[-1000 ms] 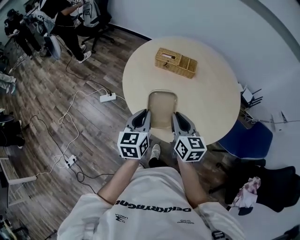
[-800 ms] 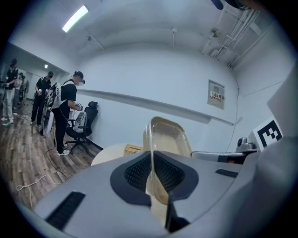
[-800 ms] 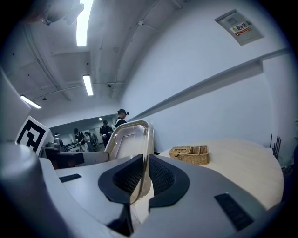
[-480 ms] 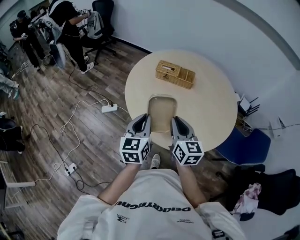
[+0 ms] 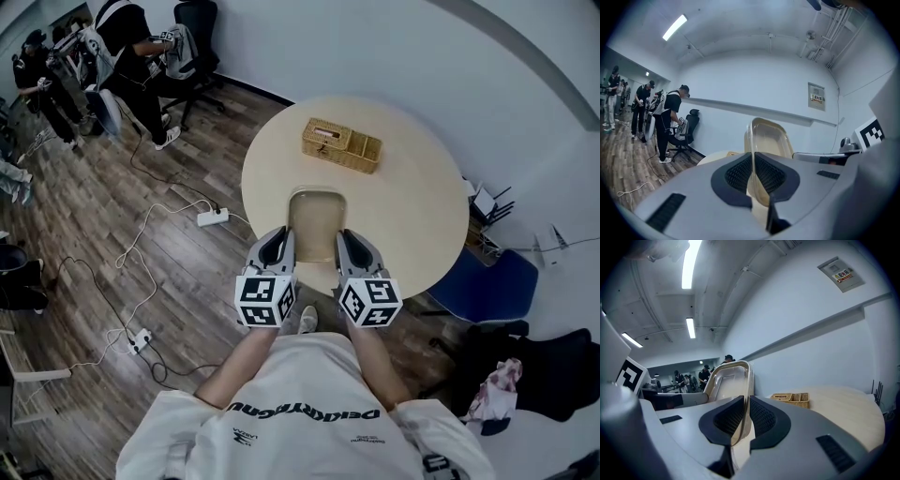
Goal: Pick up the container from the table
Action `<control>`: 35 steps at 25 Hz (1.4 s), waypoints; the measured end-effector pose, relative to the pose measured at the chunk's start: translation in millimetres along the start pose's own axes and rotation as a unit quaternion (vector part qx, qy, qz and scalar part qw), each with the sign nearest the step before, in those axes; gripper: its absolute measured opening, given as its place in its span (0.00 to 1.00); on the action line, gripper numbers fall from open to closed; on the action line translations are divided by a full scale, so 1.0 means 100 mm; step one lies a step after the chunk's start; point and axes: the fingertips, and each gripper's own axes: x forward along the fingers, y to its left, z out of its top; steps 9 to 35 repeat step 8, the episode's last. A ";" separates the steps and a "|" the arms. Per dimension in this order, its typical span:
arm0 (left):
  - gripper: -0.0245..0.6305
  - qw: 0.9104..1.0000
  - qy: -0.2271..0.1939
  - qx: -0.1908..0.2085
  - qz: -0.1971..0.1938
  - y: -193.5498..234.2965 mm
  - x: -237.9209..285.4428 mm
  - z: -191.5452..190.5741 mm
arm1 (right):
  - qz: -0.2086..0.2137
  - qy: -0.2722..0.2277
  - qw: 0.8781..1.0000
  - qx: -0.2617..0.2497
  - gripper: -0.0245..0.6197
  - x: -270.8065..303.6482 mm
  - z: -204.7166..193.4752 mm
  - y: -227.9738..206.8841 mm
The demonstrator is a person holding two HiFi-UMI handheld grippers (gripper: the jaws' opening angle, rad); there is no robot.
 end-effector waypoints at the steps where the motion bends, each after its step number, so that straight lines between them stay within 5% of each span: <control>1: 0.09 1.000 0.001 0.000 0.000 -0.01 0.00 -0.01 | 0.000 0.001 1.000 0.001 0.14 -0.01 -0.01 -0.01; 35: 0.09 1.000 0.001 -0.002 0.003 -0.08 0.05 -0.02 | 0.004 0.002 1.000 0.004 0.14 -0.03 0.00 -0.10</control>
